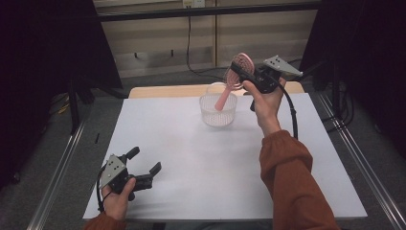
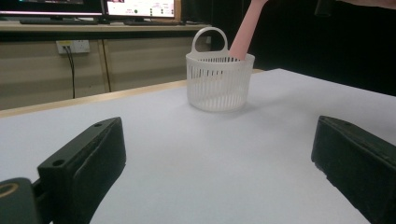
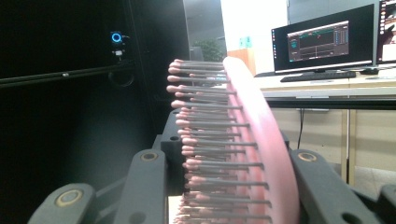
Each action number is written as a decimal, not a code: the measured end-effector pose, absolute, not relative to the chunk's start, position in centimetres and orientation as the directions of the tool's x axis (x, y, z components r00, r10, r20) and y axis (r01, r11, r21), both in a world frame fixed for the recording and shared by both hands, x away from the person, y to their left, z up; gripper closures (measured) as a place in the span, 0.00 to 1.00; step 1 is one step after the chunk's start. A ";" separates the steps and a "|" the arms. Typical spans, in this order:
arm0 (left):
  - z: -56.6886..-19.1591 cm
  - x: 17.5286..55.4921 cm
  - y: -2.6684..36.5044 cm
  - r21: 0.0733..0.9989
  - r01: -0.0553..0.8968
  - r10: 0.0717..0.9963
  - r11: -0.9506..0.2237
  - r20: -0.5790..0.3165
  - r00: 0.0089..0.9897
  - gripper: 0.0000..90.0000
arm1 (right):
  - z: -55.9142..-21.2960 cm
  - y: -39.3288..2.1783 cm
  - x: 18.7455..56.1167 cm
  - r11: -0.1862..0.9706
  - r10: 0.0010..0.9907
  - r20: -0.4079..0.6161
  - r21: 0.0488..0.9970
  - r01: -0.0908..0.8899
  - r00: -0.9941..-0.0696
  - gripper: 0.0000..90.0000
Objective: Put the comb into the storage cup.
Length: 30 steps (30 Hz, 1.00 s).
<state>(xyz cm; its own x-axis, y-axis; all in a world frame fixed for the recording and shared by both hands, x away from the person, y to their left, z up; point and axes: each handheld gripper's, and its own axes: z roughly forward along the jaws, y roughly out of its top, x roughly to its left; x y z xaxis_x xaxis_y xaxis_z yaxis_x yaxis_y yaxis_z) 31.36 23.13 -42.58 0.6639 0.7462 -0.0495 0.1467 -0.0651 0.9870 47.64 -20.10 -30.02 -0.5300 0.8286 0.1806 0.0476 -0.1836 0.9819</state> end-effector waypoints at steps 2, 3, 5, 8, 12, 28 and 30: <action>-42.6 31.3 23.1 0.987 0.147 0.746 -0.064 -0.051 0.664 0.03 | -30.2 -20.2 47.8 -0.182 0.831 0.180 0.982 0.050 -0.527 0.70; -42.6 31.3 23.1 0.987 0.147 0.746 -0.064 -0.051 0.664 0.03 | -30.3 -20.2 47.9 -0.181 0.832 0.182 0.982 0.054 -0.524 0.70; -42.6 31.4 23.2 0.986 0.147 0.745 -0.073 -0.044 0.666 0.03 | -30.5 -20.2 48.0 -0.176 0.833 0.180 0.983 0.057 -0.523 0.70; -42.6 31.4 23.1 0.986 0.147 0.746 -0.079 -0.040 0.665 0.04 | -30.9 -20.1 48.4 -0.177 0.834 0.184 0.982 0.064 -0.521 0.70; -42.6 31.4 23.1 0.986 0.146 0.746 -0.081 -0.037 0.665 0.04 | -31.5 -19.8 48.8 -0.186 0.833 0.198 0.980 0.074 -0.517 0.70; -42.6 31.5 23.1 0.986 0.148 0.741 -0.083 -0.038 0.671 0.04 | -34.4 -19.3 49.5 -0.196 0.843 0.216 0.976 0.094 -0.492 0.70; -42.6 31.5 23.0 0.985 0.150 0.740 -0.084 -0.039 0.671 0.04 | -34.7 -19.2 49.7 -0.191 0.842 0.217 0.976 0.103 -0.495 0.70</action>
